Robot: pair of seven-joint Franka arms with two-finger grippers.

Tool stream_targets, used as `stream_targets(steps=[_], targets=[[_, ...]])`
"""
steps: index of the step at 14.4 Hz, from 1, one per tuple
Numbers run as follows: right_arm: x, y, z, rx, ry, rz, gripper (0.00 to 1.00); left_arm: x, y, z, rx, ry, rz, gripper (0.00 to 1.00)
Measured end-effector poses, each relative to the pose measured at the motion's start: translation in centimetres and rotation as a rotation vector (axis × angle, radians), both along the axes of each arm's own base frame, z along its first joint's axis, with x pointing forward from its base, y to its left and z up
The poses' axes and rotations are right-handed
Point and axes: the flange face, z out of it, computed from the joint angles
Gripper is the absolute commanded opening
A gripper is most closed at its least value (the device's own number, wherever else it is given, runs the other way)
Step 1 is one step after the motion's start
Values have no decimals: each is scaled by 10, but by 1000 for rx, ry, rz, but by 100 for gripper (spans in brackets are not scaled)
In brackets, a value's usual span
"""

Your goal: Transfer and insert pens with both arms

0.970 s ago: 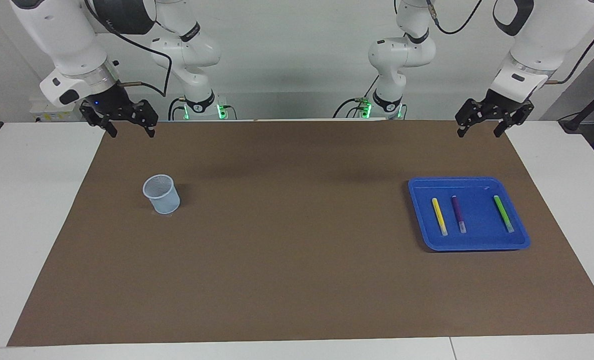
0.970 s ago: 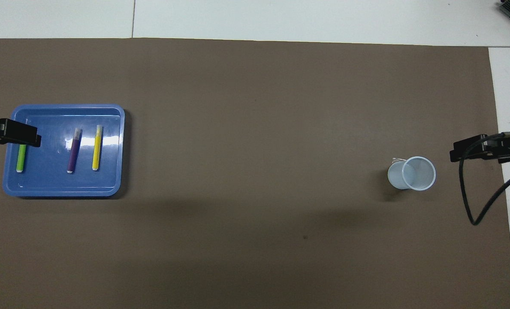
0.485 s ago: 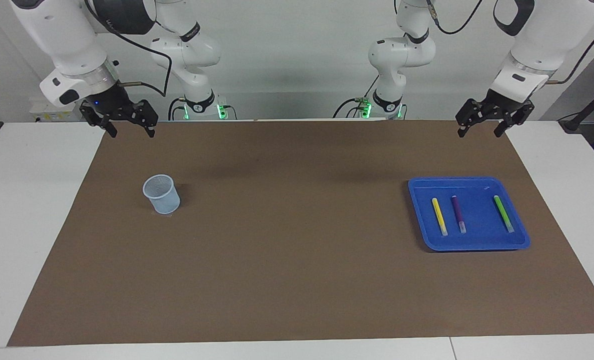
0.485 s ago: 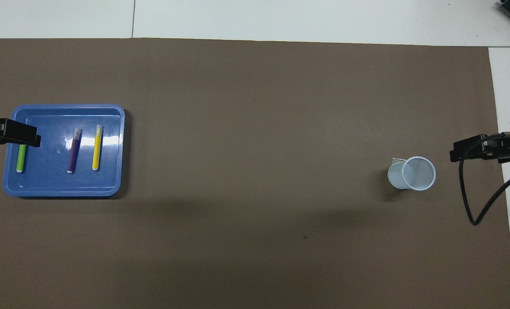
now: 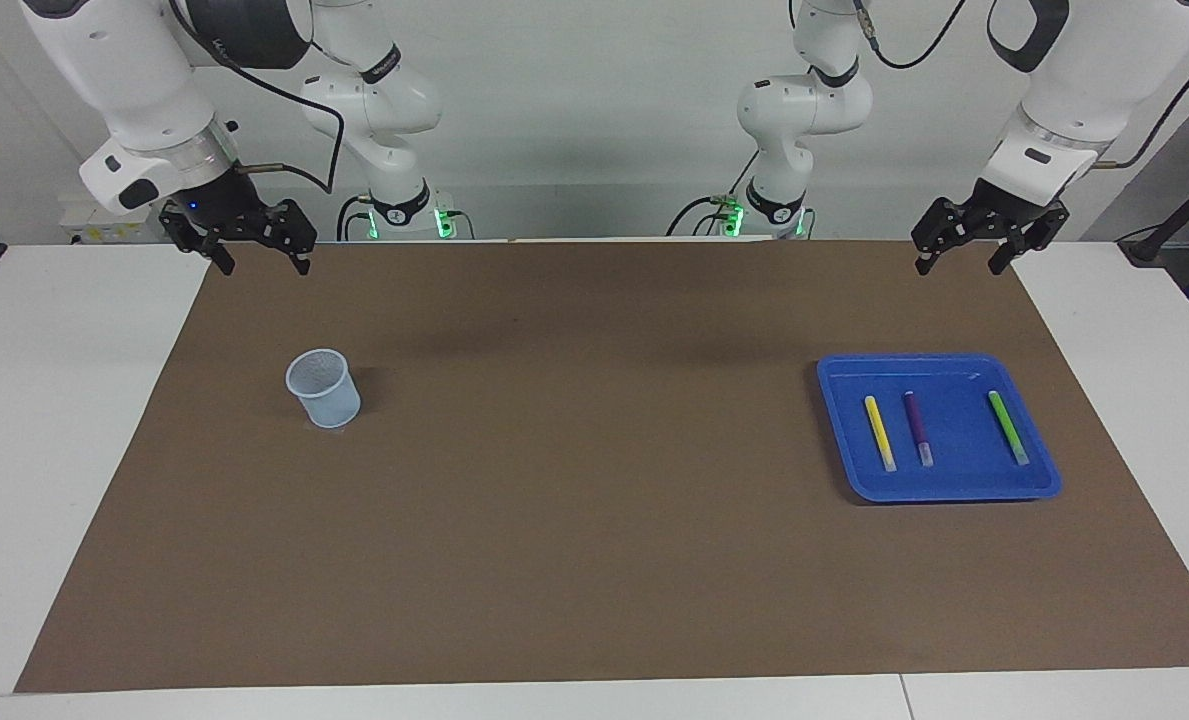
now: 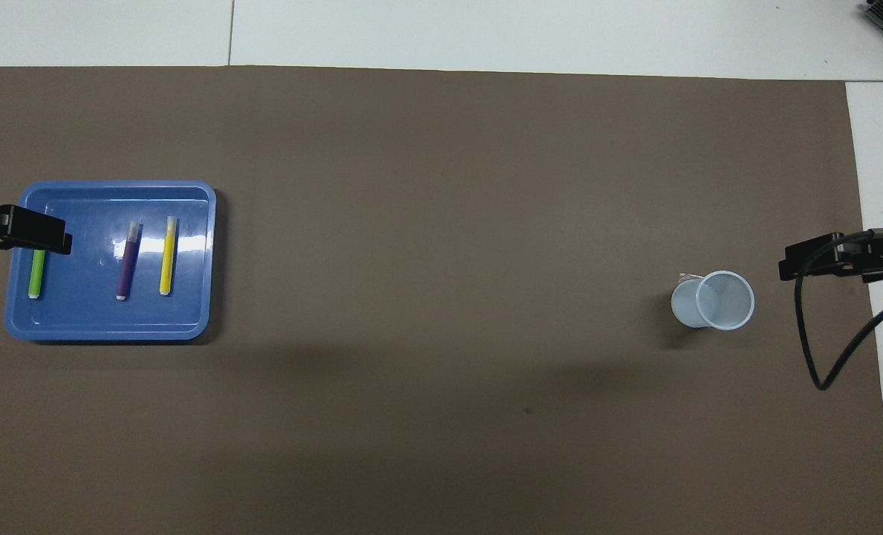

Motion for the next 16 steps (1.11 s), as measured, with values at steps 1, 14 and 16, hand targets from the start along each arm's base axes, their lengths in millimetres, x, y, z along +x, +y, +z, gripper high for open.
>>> stream_targets(steps=[1, 14, 16], targets=[[0, 0, 0, 0, 0, 0, 100, 0, -2, 0, 0, 0, 9, 100], [0, 0, 0, 0, 0, 0, 100, 1, -6, 0, -2, -5, 65, 100], [0, 0, 0, 0, 0, 0, 100, 0, -6, -3, -2, 0, 69, 100]])
